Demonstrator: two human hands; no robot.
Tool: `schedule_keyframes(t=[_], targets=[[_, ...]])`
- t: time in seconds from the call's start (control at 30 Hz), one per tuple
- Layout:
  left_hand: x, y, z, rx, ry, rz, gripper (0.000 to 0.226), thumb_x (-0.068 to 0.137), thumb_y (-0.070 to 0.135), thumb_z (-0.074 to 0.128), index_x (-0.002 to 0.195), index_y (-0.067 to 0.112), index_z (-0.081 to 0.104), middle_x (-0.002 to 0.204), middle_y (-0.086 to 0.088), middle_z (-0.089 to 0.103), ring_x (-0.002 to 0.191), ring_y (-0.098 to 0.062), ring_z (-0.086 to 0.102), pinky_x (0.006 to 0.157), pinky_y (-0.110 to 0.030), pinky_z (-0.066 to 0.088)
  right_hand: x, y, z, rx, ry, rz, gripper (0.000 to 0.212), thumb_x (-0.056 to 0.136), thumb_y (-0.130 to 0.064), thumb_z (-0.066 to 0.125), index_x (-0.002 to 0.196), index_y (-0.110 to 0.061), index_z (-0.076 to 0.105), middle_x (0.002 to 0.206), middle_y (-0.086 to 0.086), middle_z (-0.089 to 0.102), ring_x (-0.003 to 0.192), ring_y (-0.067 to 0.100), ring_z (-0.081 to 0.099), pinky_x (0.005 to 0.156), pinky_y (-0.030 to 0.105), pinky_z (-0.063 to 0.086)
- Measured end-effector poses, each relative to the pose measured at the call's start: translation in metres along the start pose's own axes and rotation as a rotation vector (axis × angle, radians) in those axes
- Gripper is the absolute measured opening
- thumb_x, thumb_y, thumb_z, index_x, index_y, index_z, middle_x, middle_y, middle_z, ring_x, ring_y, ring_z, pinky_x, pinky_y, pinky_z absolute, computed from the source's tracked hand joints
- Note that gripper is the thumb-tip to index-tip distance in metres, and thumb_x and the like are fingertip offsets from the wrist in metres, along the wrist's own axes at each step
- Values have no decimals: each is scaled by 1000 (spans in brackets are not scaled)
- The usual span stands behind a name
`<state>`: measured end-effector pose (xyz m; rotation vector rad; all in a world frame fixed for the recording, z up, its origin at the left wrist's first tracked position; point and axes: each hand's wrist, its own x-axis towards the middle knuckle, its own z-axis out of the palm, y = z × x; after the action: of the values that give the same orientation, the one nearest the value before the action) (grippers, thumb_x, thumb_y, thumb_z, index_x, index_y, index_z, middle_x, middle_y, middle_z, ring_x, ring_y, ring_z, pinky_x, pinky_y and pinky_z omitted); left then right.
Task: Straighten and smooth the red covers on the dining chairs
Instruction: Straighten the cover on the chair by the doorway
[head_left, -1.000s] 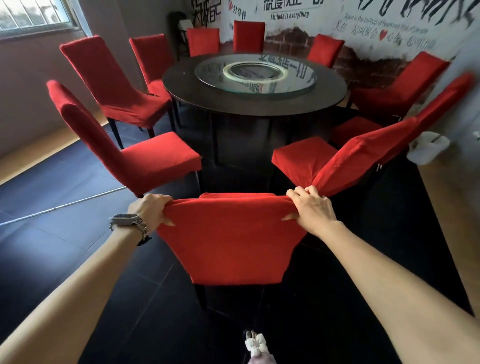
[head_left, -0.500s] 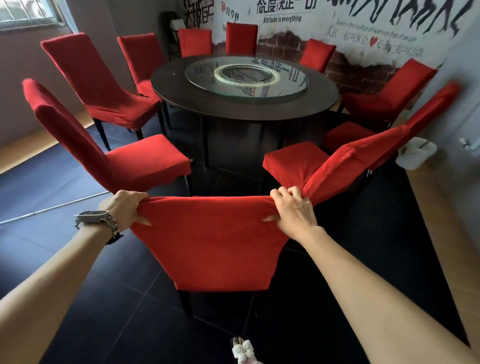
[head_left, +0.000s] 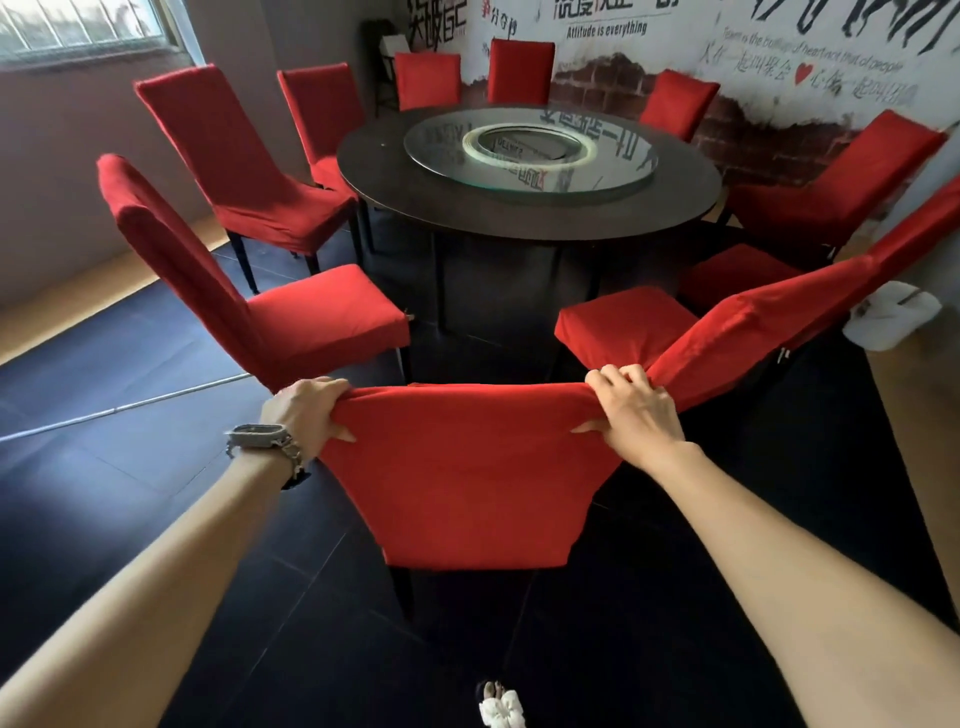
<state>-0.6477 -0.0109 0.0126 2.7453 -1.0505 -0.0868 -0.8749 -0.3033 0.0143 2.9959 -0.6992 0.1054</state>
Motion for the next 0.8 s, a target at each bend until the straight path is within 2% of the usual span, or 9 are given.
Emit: schedule_keyframes(t=[0.1, 0.27, 0.47, 0.67, 0.8], targets=[[18, -8, -9, 9, -15, -35, 59, 64, 32, 85, 115, 14, 62, 110, -5, 65, 106, -29, 60, 78, -36, 48, 12, -8, 1, 28, 52, -8, 53, 86, -50, 61, 124, -18, 44, 122, -5, 49, 120, 22, 40, 84, 39, 46], [35, -35, -16, 6, -17, -94, 64, 65, 25, 86, 121, 10, 61, 116, -9, 64, 108, -32, 59, 80, -38, 46, 18, -40, 15, 70, 136, -53, 50, 82, -44, 68, 118, -13, 53, 115, 1, 55, 111, 27, 47, 77, 40, 46], [62, -53, -19, 2, 34, -123, 62, 63, 16, 87, 119, 8, 62, 112, -13, 63, 105, -37, 59, 81, -41, 46, 38, -54, 17, 29, 279, -131, 53, 61, -43, 86, 95, -8, 65, 91, 5, 63, 84, 29, 60, 58, 38, 51], [90, -49, -25, -22, 80, -100, 63, 63, 15, 87, 121, 10, 62, 113, -12, 63, 107, -37, 58, 85, -45, 47, 67, -40, 8, 38, 332, -147, 51, 70, -47, 79, 98, -7, 64, 93, 5, 63, 87, 29, 59, 56, 36, 49], [74, -57, -21, -14, 86, -57, 53, 66, 20, 85, 113, 10, 65, 106, -11, 63, 98, -39, 60, 75, -43, 46, 50, -48, 14, 46, 366, -145, 52, 66, -48, 82, 95, -8, 65, 91, 3, 63, 84, 26, 60, 55, 36, 50]])
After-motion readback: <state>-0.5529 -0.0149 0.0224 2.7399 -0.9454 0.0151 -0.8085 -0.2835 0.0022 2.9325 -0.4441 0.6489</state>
